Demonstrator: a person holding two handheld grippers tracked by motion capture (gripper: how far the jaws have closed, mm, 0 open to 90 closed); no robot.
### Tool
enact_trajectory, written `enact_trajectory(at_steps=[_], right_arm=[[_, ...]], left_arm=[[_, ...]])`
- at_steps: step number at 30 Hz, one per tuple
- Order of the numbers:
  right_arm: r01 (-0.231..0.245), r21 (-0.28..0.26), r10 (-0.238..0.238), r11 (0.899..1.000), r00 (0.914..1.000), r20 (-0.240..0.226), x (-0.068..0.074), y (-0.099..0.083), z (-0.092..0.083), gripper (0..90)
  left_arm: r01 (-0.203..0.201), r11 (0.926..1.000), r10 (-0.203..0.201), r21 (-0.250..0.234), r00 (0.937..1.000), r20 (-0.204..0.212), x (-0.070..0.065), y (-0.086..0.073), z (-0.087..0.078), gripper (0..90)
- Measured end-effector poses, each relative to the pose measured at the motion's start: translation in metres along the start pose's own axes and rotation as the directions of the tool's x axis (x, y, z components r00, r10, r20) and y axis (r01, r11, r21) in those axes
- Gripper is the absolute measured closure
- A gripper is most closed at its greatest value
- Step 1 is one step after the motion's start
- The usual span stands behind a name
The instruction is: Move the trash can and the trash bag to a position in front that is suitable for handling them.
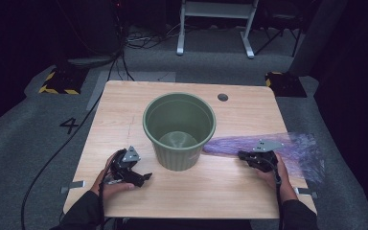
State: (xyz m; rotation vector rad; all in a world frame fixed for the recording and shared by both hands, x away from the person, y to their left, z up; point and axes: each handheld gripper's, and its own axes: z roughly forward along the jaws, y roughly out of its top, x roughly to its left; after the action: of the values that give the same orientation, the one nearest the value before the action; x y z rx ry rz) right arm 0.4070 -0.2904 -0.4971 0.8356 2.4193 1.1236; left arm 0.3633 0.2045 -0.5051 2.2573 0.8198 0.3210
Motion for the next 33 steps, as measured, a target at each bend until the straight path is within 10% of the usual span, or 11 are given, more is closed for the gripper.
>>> enact_trajectory(at_steps=[6,14,21,25,33], right_arm=[[-0.005,-0.012,0.005,1.000,1.0000,-0.004,0.000,0.000,0.000,77.4],[0.000,-0.050,0.002,0.999,0.9983,0.058,0.004,0.010,-0.002,34.0],[-0.015,-0.003,0.016,1.000,0.9924,0.122,-0.001,0.014,0.011,19.1],[-0.067,0.044,0.062,0.997,0.9917,0.113,-0.009,0.010,0.021,21.1],[-0.132,0.022,0.130,0.991,0.9892,0.066,-0.017,0.009,0.019,70.4]], left_arm=[[0.006,1.0000,-0.006,0.000,1.0000,-0.006,0.000,-0.004,-0.004,3.1],[0.004,1.0000,-0.004,0.001,1.0000,-0.005,0.000,-0.005,-0.005,3.1],[0.005,1.0000,-0.005,0.001,1.0000,-0.005,0.000,-0.005,-0.005,3.1],[0.005,1.0000,-0.005,0.001,1.0000,-0.005,0.000,-0.005,-0.005,3.1],[0.004,1.0000,-0.004,0.001,1.0000,-0.004,0.000,-0.005,-0.004,3.1]])
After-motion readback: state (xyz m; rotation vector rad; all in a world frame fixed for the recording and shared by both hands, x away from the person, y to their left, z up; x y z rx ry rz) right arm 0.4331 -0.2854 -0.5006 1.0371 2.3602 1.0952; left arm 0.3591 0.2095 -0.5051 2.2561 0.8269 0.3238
